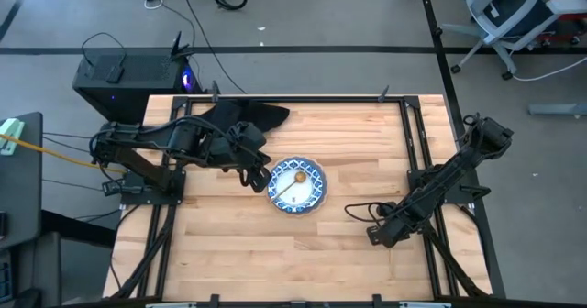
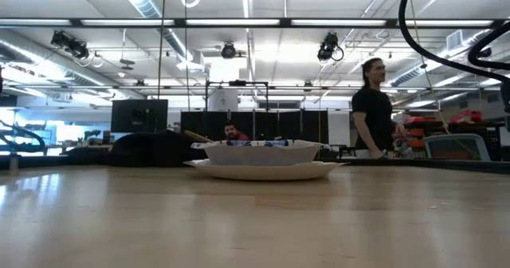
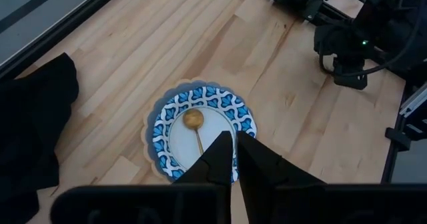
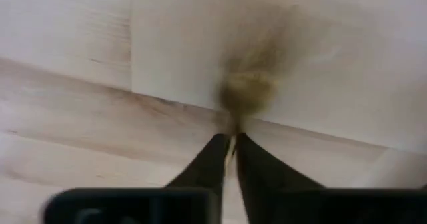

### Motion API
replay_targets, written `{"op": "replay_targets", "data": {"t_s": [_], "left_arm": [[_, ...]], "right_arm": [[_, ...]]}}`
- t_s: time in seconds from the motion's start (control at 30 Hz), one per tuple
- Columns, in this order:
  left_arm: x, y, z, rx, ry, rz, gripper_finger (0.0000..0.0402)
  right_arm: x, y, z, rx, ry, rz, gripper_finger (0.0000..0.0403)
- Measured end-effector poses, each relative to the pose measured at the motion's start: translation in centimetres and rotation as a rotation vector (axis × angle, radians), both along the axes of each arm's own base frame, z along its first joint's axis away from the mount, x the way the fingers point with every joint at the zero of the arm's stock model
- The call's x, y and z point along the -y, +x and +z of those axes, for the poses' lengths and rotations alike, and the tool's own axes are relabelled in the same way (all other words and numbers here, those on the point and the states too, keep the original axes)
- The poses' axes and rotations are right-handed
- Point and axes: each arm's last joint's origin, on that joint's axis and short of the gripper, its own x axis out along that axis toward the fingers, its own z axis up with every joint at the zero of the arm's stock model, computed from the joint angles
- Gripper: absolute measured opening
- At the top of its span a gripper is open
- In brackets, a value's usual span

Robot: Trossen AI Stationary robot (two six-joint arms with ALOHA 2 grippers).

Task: Set table place
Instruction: Put the golden fork to the right of the gray plate

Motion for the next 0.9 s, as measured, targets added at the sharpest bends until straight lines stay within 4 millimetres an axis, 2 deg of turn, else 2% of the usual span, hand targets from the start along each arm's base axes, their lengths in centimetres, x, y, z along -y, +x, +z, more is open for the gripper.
{"op": "replay_targets", "data": {"t_s": [0.07, 0.2, 0.37, 0.57, 0.9], "left_arm": [[0.0, 0.0, 0.0, 0.000, 0.000, 0.000, 0.0026], [0.0, 0.0, 0.0, 0.000, 0.001, -0.001, 0.0032], [0.0, 0.0, 0.0, -0.001, 0.002, -0.001, 0.0036], [0.0, 0.0, 0.0, -0.003, 0.008, -0.007, 0.0027], [0.0, 0.0, 0.0, -0.003, 0.007, -0.007, 0.0030]], "right_arm": [[0.0, 0.0, 0.0, 0.002, -0.001, 0.002, 0.0013], [0.0, 0.0, 0.0, 0.011, -0.013, -0.007, 0.0018], [0.1, 0.0, 0.2, 0.031, -0.018, 0.000, 0.0007], [0.6, 0.1, 1.2, 0.115, -0.057, -0.086, 0.0005], [3.7, 1.6, 3.7, 0.160, -0.131, -0.109, 0.0004]]}}
